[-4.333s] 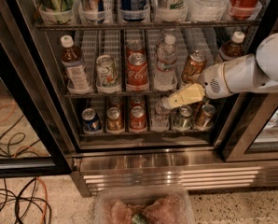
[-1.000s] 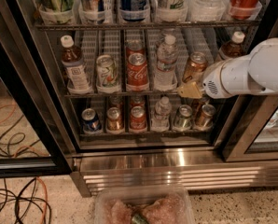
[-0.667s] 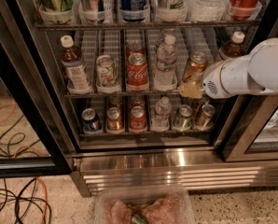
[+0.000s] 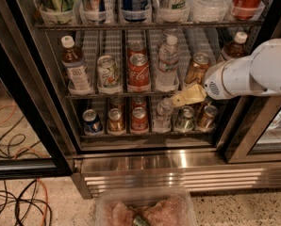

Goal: Pick orange can from middle shelf of fridge

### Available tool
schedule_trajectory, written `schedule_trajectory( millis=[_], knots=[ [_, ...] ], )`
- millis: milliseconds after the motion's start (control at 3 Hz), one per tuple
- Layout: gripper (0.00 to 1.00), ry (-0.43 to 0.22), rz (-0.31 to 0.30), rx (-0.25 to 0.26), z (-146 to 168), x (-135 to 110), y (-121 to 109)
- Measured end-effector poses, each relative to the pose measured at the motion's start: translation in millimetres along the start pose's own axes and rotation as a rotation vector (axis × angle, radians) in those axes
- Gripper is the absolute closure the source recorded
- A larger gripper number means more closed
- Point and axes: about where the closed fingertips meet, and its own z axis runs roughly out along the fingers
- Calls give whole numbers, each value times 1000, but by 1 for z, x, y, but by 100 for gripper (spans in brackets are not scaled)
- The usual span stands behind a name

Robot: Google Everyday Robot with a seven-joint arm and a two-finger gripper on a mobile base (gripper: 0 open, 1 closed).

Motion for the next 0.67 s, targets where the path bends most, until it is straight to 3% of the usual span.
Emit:
schedule_trajectory(
  millis=[333, 667],
  knots=[
    [0, 0, 0, 0, 0, 0, 0],
    [0, 10, 9, 55, 1, 0, -1]
  ],
)
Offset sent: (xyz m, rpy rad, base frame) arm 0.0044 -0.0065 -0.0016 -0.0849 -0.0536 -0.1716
